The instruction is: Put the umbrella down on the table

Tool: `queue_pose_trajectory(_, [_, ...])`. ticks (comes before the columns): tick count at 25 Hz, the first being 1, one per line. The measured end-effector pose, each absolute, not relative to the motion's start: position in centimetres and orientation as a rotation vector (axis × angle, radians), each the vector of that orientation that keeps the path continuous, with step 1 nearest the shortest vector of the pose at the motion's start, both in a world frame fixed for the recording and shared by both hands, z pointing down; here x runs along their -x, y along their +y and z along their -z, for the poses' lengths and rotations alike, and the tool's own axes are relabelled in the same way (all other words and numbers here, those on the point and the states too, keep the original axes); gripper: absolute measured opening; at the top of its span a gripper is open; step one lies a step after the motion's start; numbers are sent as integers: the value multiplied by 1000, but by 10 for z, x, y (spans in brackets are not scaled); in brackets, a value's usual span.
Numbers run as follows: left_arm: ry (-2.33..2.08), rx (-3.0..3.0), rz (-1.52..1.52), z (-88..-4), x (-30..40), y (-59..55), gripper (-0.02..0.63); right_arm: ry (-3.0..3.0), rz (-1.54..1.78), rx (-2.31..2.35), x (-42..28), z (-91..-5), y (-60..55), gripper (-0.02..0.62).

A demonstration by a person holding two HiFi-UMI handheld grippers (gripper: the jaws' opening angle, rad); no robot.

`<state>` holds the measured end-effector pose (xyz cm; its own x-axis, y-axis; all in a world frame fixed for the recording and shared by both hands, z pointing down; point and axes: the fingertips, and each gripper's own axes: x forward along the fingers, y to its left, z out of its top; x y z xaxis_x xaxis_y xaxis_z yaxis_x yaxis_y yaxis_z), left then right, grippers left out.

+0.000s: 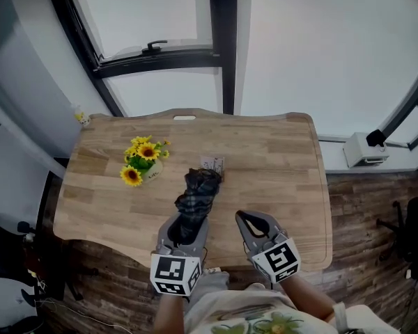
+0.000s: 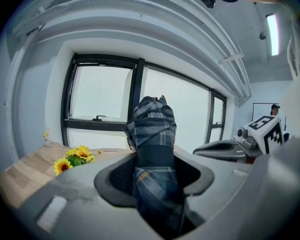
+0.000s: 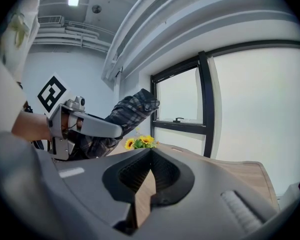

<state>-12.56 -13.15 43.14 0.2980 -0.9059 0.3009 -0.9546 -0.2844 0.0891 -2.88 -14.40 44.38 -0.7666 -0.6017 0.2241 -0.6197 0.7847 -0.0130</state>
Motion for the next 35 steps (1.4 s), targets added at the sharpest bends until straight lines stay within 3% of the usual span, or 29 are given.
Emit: queue_pose_trajectory(35, [-1396,-2438,-578,-504,149,-176,210,-2664,-136,-1142,69,-459,-191,-2])
